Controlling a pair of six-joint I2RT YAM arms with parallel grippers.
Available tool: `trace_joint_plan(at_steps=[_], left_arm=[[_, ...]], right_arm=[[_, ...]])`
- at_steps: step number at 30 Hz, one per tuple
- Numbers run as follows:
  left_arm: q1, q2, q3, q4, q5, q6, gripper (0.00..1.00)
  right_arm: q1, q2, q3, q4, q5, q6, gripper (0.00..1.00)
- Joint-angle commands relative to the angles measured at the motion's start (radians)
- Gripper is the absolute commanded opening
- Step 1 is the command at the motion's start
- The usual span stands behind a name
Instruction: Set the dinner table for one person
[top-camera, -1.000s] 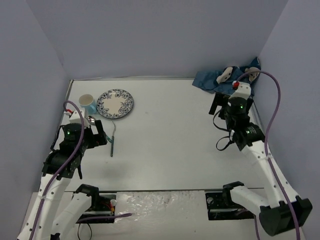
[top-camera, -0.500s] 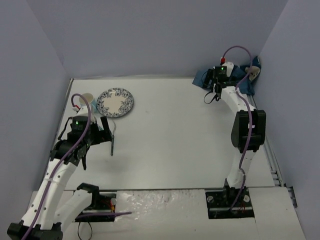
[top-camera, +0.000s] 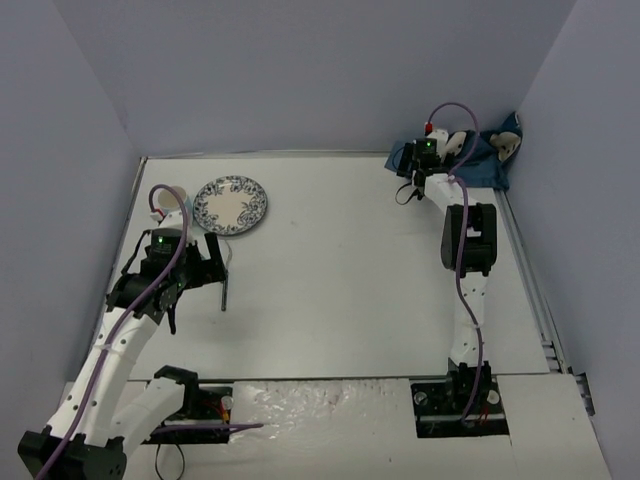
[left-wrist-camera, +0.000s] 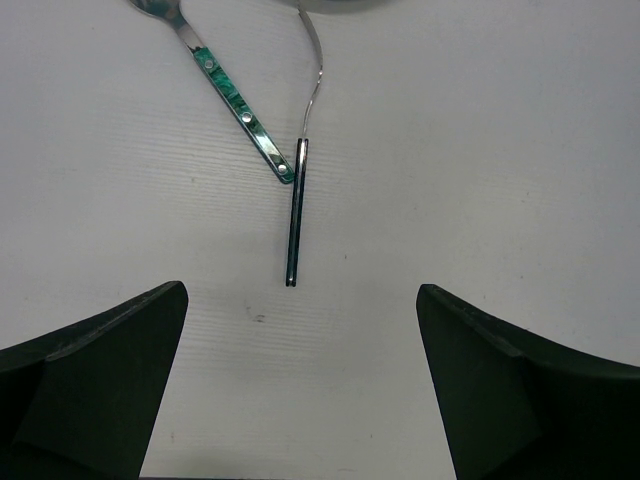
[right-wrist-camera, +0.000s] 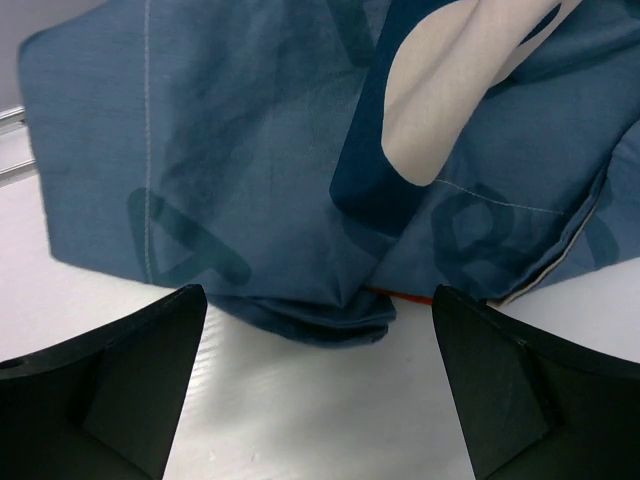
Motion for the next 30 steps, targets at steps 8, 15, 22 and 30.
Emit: trace_joint_plan(at_steps=[8,15,22,30], left_arm=[[-0.007,-0.016,0.018,-0.004,0.005,-0.048,0.97],[-0.007,-0.029,0.020,-0.017,0.014,-0.064,0.97],[-0.007,-0.009,0.039,0.030,0.052,-0.072,0.97],[-0.021,0.059,0.074,0.114,0.126,-0.053,0.97]], right_arm=[[-0.033,0.141,0.218,0.198,-0.001,-0.036,0.85],[-0.031,0.188,0.251,0.137,-0.063,-0.050,0.37],[0.016,-0.083,-0.148,0.142,-0.068,-0.030,0.00],[0.280,-0.525,-0.651,0.000,0.016,0.227,0.00]])
